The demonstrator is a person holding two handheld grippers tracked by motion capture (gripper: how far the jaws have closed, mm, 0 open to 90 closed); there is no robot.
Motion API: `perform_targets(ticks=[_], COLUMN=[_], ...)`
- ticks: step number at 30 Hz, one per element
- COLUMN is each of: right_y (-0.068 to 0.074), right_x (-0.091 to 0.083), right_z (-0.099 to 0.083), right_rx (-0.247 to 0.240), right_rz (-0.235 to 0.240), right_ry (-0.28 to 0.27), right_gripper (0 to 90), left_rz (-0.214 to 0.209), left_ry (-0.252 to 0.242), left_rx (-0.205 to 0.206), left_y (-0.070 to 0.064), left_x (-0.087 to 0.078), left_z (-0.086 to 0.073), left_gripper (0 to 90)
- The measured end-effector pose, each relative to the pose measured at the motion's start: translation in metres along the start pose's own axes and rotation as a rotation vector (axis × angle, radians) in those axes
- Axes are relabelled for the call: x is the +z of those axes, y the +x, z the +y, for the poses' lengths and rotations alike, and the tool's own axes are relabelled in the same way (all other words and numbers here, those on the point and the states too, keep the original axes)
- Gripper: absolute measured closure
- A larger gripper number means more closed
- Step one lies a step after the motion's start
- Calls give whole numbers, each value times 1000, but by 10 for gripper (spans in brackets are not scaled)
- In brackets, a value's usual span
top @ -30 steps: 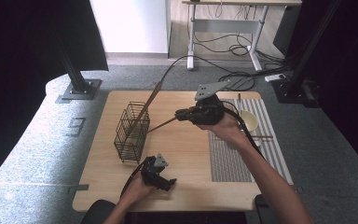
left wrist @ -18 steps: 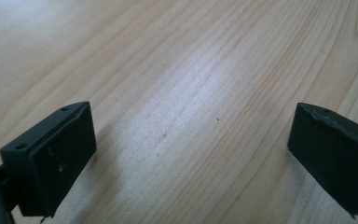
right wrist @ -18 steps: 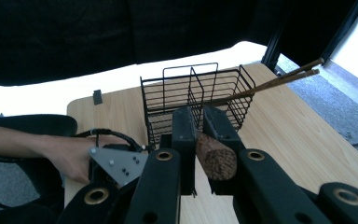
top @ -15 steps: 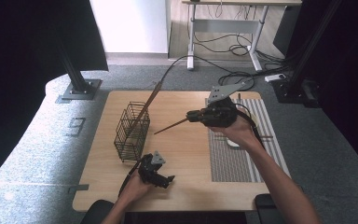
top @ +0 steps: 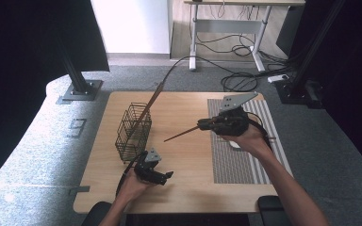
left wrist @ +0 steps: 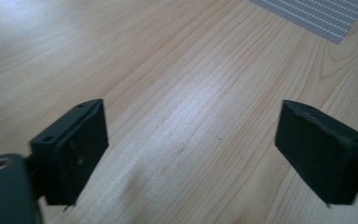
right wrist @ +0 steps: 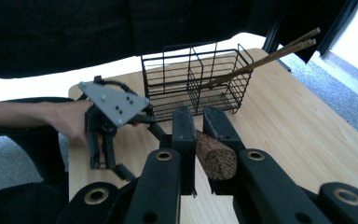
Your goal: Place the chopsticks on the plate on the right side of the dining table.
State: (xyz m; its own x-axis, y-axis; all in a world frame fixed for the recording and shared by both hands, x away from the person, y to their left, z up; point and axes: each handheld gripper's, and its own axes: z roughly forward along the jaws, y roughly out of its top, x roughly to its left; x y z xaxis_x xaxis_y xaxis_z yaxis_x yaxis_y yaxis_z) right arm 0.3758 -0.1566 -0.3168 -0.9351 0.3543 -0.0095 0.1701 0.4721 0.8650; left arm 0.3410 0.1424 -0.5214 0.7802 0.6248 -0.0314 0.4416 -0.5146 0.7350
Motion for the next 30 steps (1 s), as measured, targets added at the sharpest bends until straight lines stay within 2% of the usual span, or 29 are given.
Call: perform_targets(ticks=[4, 16, 24, 30], right_y=[1, 15, 26, 30], right_x=[1, 15, 26, 36], right_z=[-10, -33, -38, -42], right_rx=[2, -24, -38, -34], right_rz=[10, 36, 78, 107], right_ry=[3, 37, 51, 68], right_gripper=[823, 823, 823, 823], left_rz=[-7, -7, -12, -20], left_ry=[-11, -50, -101, -120], left_rx=[9, 42, 49, 66], left_y=[1, -3, -5, -8], left_x=[-4, -6, -10, -12], left_z=[1, 6, 9, 11], left_gripper=[158, 198, 231, 295])
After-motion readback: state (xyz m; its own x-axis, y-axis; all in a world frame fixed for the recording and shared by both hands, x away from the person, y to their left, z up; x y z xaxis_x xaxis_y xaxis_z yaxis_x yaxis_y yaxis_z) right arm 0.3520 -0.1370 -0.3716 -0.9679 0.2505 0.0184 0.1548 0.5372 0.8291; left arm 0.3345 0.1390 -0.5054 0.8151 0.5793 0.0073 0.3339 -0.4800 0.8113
